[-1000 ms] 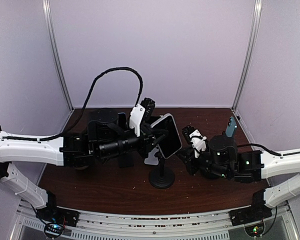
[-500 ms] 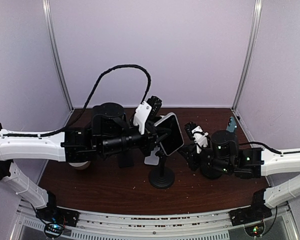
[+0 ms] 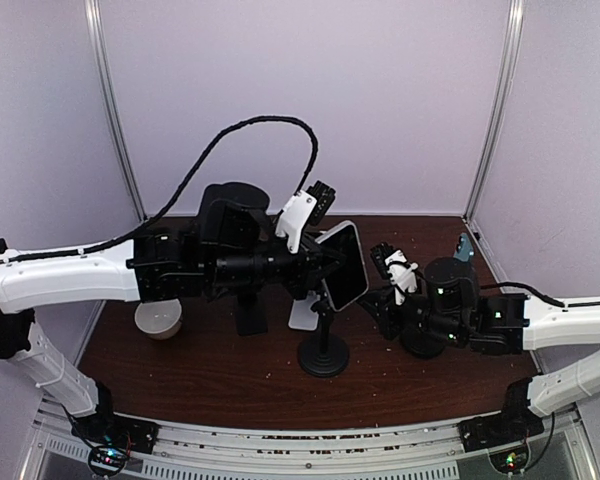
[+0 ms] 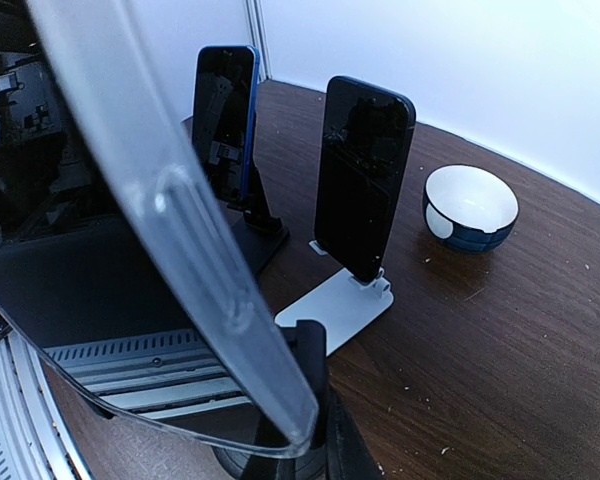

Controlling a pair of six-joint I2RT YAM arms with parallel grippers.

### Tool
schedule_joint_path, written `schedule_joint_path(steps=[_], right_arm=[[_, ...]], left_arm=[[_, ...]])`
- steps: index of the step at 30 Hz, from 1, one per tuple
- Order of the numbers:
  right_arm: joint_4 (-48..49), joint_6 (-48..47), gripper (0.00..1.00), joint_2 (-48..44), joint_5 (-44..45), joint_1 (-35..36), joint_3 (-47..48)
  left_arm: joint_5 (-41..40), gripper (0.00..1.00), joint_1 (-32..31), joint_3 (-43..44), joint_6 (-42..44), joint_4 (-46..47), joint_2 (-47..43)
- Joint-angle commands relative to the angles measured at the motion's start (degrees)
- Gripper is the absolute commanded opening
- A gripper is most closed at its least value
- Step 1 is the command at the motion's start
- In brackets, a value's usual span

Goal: Place the phone on the phone stand

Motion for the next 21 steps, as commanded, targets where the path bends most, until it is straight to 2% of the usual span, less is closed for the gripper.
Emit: schedule_joint_path(steps=[1,13,21], right_arm=[[-5.66,1.3,0.0,-0.67,14.03,-4.98,0.39],[-9.89,1.85,0.0,0.51,12.71,-7.55,2.71],[-12.0,1.9,0.0,0.21,15.16,-8.61,4.18]], left_arm=[[2.12,0.0,-0.4,0.21,-1.69,-24.87,3.17],[0.34,0.0,-0.4,4.08,-0.98,-33.55,4.1],[0.78,0.0,-0.4,7.08,0.75,-39.4,6.39]])
